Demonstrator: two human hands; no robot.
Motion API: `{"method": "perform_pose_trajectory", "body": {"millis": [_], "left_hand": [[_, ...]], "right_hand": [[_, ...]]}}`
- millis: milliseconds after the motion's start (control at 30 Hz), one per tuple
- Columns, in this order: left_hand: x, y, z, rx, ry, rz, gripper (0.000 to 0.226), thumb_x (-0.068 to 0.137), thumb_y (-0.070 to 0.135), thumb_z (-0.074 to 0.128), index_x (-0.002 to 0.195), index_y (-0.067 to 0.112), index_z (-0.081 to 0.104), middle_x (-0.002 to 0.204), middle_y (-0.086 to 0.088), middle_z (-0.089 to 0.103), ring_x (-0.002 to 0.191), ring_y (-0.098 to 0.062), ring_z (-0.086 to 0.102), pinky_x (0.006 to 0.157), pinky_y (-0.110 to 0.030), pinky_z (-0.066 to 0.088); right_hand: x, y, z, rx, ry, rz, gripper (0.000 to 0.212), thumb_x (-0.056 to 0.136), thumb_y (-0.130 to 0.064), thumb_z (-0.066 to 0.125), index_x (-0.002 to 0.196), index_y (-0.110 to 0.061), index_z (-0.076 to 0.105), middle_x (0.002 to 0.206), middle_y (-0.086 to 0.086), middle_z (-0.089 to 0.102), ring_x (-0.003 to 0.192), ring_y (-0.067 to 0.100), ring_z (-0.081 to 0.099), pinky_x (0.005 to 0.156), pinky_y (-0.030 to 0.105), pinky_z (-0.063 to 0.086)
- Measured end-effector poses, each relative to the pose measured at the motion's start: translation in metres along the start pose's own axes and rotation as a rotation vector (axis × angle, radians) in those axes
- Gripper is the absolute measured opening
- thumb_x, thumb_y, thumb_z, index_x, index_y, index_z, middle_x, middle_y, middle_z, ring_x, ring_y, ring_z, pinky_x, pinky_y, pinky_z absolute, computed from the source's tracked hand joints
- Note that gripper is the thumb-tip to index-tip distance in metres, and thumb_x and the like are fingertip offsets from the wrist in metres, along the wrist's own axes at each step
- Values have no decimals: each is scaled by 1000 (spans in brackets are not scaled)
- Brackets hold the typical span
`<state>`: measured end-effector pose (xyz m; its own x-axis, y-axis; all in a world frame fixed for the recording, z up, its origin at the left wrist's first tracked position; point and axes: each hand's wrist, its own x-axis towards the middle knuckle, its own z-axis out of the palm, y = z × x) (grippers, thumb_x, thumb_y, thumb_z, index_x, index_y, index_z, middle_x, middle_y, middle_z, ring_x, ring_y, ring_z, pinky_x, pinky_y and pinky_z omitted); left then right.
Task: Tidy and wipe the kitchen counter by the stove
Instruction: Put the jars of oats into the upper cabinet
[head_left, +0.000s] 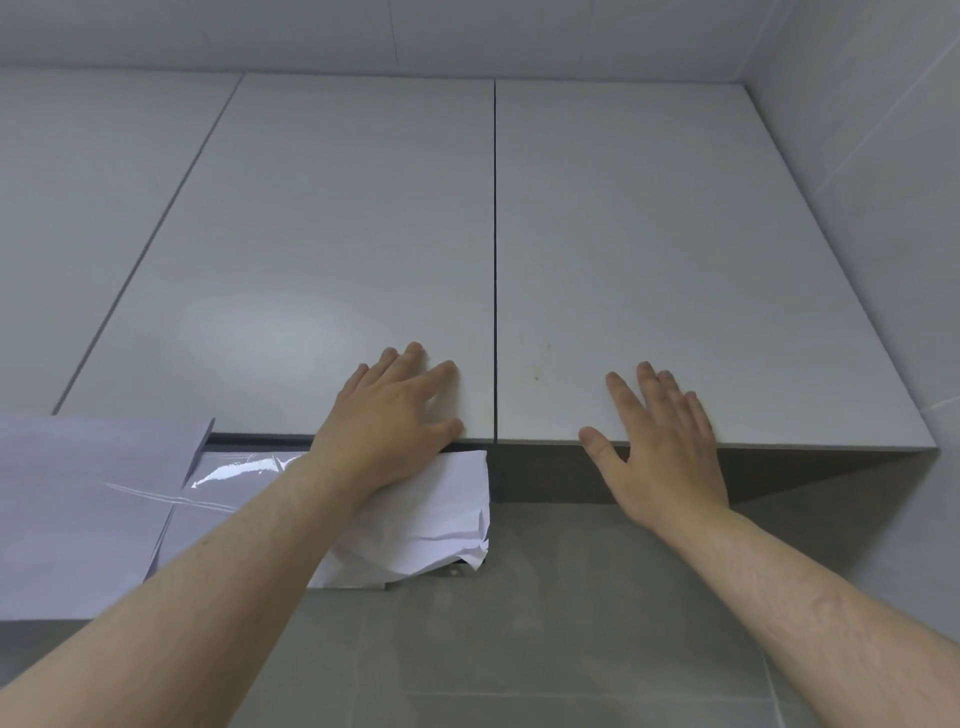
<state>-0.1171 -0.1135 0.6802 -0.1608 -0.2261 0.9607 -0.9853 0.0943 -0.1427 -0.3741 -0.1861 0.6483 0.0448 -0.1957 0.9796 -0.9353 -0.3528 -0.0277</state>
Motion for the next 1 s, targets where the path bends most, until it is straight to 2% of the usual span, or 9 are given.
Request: {"method": "perform_pose_trajectory", "body": {"millis": [200,333,633,700,767,867,933,1000], "left_hand": [[-1,2,-2,-19,-28,-33,53,90,47,52,140,38,38,153,6,25,142,-18,16,119,-39,12],[0,2,-2,-15,-31,-28,54,89,48,52,140,39,37,151,7,27,140,-18,19,118,-40,16],[1,0,1,-35,-78,-77,60,90,49,53,146,42,32,160,8,17,150,-20,9,120,-43,13],[2,0,0,-21,-79,-72,56,89,49,53,142,41,36,153,7,27,145,-24,20,117,-45,20],[1,2,-1,-5,-53,-52,48,87,48,54,133,37,43,136,5,39,131,-23,35,109,-45,31],[-2,11,-6,3,-59,-70,36,88,40,57,122,31,50,114,8,41,113,-20,43,95,-42,41],[-2,17,-13,-35,-134,-135,33,87,40,57,119,33,53,115,9,44,113,-21,47,94,-43,43],[-2,26,-23,-88,-201,-203,27,84,41,55,107,28,61,109,10,50,108,-21,52,91,-38,43]], "right_hand": [[-1,1,3,-6,16,0,75,92,-68,16,156,-31,4,165,1,-7,151,18,-10,122,37,-8],[-1,1,5,-8,20,5,76,91,-68,16,156,-31,4,165,1,-6,151,18,-10,121,37,-8],[-1,4,1,66,-9,-14,70,95,-64,27,155,-30,14,165,1,-1,152,17,-7,121,35,-8],[-5,7,-2,90,-35,-26,66,98,-59,31,155,-29,16,165,1,0,152,17,-6,122,35,-7],[-11,10,-7,105,-70,-50,63,99,-52,35,155,-28,17,165,2,1,152,18,-4,122,35,-6],[-23,17,-20,129,-167,-91,62,99,-41,43,154,-27,20,165,2,2,152,17,-2,122,34,-3],[-31,23,-32,167,-251,-87,57,97,-37,47,151,-27,30,165,1,8,151,18,4,121,35,5],[-41,28,-45,257,-347,-52,42,95,-35,50,137,-26,51,160,-1,24,148,19,20,118,36,21]]}}
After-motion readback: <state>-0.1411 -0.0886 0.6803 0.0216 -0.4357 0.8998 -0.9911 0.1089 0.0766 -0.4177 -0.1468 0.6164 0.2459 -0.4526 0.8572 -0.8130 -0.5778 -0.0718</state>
